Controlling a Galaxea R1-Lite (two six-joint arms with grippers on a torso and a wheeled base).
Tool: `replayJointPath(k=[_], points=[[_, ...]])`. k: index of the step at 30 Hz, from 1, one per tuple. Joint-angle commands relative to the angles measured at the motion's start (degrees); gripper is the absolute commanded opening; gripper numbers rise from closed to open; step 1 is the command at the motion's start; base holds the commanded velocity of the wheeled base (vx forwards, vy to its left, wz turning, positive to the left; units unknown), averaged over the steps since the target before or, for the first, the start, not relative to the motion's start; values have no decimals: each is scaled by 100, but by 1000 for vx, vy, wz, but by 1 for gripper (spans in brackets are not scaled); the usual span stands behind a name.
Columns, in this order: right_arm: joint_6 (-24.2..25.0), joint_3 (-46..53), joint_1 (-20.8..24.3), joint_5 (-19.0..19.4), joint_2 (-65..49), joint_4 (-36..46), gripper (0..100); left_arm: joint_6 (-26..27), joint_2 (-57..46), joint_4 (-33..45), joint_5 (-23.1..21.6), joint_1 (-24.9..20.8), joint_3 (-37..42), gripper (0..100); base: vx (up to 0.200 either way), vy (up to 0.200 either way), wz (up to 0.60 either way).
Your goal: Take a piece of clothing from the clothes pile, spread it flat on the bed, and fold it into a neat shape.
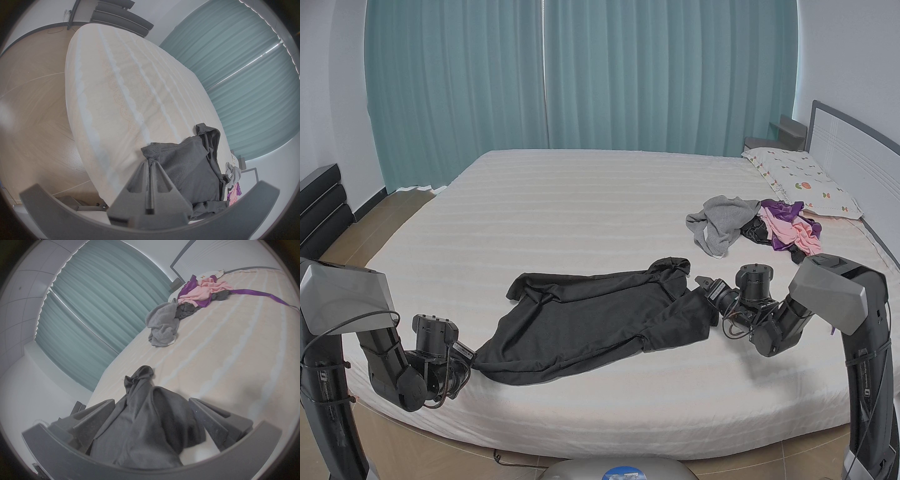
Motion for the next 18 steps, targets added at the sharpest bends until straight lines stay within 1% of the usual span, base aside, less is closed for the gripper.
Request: replayJointPath(k=[1,3,4,5,6,7,8,9,12,18], points=[[-28,1418,-149,209,-1035,-334,100,7,17,0,1,-2,18,0,0,0,0],[-10,1884,-114,236,-1167,-352,100,7,17,0,1,-2,26,0,0,0,0],[-10,1884,-114,236,-1167,-352,100,7,17,0,1,-2,26,0,0,0,0],[-1,2288,-79,385,-1185,-466,100,7,17,0,1,-2,9,0,0,0,0],[-10,2464,-44,517,-1158,-607,100,7,26,0,1,-2,9,0,0,0,0],[-10,2525,-26,570,-1141,-695,100,7,26,0,1,-2,9,0,0,0,0],[-1,2701,18,746,-1062,-976,100,7,26,0,1,-2,0,0,0,0,0],[-10,2789,44,833,-965,-1152,100,7,26,0,1,-2,0,0,0,0,0],[-28,2886,229,851,-736,-1407,100,7,26,0,1,-10,-9,0,0,0,0],[-37,2701,439,921,-543,-1415,100,-2,26,0,1,-151,-26,0,0,0,0]])
